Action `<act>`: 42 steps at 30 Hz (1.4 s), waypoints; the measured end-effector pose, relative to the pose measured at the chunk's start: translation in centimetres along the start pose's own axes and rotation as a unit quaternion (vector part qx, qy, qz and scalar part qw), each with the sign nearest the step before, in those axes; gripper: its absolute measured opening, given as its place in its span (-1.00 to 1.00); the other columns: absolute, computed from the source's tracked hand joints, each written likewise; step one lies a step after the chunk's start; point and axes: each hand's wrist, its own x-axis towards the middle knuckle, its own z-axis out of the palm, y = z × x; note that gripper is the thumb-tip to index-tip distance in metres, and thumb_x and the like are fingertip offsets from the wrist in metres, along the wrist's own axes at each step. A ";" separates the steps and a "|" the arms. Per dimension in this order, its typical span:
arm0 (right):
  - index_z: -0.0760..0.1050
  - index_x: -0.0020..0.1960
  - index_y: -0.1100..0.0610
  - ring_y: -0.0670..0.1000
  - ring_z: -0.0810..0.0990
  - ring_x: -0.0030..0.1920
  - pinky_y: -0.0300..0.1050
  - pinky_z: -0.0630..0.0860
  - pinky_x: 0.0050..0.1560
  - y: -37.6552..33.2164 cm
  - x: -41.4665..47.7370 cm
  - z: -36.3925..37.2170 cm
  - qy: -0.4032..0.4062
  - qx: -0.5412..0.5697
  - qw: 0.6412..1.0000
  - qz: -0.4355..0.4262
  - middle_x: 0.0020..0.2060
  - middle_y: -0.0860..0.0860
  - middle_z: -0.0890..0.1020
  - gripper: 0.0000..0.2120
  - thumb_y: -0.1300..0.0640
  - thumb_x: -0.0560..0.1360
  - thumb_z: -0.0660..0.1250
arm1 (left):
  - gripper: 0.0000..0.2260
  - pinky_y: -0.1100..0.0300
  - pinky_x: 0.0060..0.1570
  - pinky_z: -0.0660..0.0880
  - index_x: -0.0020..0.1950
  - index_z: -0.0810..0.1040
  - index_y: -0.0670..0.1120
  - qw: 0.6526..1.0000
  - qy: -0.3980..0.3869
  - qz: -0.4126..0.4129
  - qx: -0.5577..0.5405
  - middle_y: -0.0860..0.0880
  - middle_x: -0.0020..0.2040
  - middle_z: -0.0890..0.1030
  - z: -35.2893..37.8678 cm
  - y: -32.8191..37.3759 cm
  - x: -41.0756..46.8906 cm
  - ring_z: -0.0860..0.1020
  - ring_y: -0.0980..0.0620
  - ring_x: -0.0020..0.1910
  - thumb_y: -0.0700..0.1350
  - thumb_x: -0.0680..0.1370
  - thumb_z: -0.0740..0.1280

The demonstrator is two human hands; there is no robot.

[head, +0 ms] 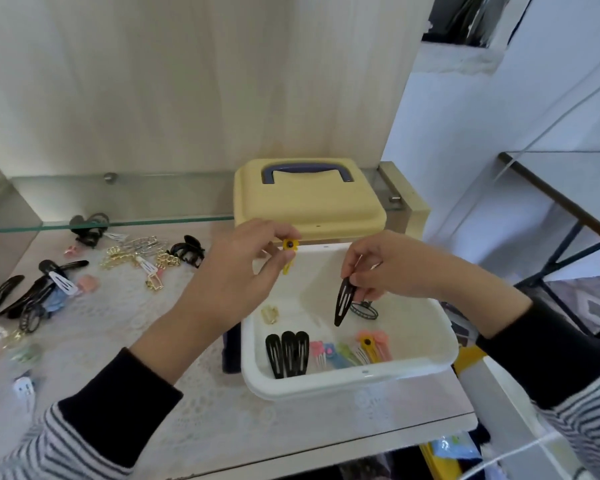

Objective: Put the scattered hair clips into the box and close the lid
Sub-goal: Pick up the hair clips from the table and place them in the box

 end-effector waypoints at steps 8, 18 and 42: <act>0.56 -0.08 0.17 -0.08 0.70 -0.26 -0.16 0.65 -0.11 0.6 0.9 0.4 -0.034 -0.023 0.999 -0.016 -0.18 0.07 0.68 -0.88 0.31 0.52 0.28 | -0.79 0.56 0.00 0.32 0.08 0.59 0.03 0.998 0.053 0.021 0.038 0.23 -0.02 0.58 1.0 -1.2 -0.1 0.53 0.31 -0.02 -0.23 0.52 0.41; 0.59 -0.03 0.11 -0.14 0.62 -0.27 -0.24 0.49 -0.19 -1.0 3.8 3.5 -0.206 -0.017 0.978 -0.025 -0.22 -0.05 0.65 -0.91 0.23 0.49 0.36 | -0.81 0.52 0.04 0.37 0.10 0.63 -0.07 0.996 0.032 0.034 0.081 0.11 -0.03 0.62 0.5 -1.4 0.6 0.54 0.24 -0.02 -0.08 0.51 0.37; 0.57 0.06 -0.03 -0.21 0.55 -0.10 -0.12 0.53 -0.03 2.1 0.5 -0.6 0.126 -0.159 0.958 -0.203 -0.13 -0.20 0.60 -0.81 -0.01 0.54 0.23 | -0.83 0.51 -0.08 0.33 0.07 0.60 0.03 0.993 0.027 0.031 0.109 0.14 -0.10 0.57 0.6 -0.5 0.7 0.51 0.24 -0.12 0.02 0.51 0.35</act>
